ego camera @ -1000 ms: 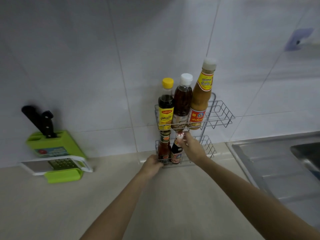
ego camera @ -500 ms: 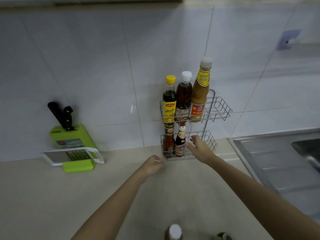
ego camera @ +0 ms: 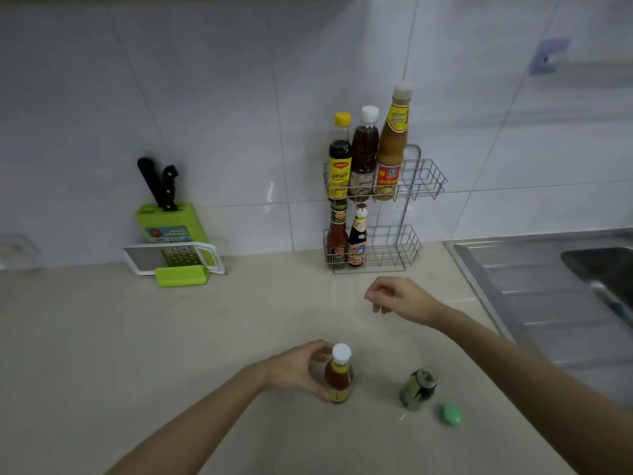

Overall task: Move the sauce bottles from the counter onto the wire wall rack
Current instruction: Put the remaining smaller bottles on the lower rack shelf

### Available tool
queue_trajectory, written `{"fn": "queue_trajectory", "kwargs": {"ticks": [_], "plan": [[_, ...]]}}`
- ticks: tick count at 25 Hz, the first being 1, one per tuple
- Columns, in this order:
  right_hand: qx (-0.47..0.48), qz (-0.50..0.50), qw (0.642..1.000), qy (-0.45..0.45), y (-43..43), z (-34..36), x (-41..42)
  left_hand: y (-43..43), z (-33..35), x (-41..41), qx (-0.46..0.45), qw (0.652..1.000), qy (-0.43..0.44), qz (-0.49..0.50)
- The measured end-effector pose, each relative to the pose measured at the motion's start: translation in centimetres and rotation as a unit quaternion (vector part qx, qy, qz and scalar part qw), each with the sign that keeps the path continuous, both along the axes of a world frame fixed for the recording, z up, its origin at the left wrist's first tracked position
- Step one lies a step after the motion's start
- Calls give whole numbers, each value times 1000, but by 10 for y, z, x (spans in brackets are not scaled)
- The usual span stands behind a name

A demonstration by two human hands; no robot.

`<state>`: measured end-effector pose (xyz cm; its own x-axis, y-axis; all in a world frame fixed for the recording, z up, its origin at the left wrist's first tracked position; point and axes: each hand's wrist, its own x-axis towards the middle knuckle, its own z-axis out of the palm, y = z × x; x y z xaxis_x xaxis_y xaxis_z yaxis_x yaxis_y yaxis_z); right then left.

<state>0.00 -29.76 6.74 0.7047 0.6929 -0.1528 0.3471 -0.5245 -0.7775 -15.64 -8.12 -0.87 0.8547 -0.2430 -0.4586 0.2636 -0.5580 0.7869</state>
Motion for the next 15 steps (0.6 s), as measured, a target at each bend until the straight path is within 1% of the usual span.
{"fn": "queue_trajectory", "kwargs": {"ticks": [1,3,4,6,8,11,15], "plan": [[-7,35,999,10,-1,2,-13,-10,-4,-8,-34,998,-30,44],[-50,111,993,5,1,1,-35,-23,-13,-18,-73,987,-83,118],[-64,138,988,-4,3,0,-44,-29,-15,-22,-89,981,-98,145],[-50,159,986,-28,9,2,-53,-37,-11,-27,-119,971,-107,180],[-21,154,986,-62,12,17,-51,-41,2,-22,-147,964,-117,189],[-3,143,985,-93,16,60,-40,-41,42,-7,-176,954,-150,189],[-32,177,968,-175,26,124,-16,-33,93,24,-189,951,-177,169]]}}
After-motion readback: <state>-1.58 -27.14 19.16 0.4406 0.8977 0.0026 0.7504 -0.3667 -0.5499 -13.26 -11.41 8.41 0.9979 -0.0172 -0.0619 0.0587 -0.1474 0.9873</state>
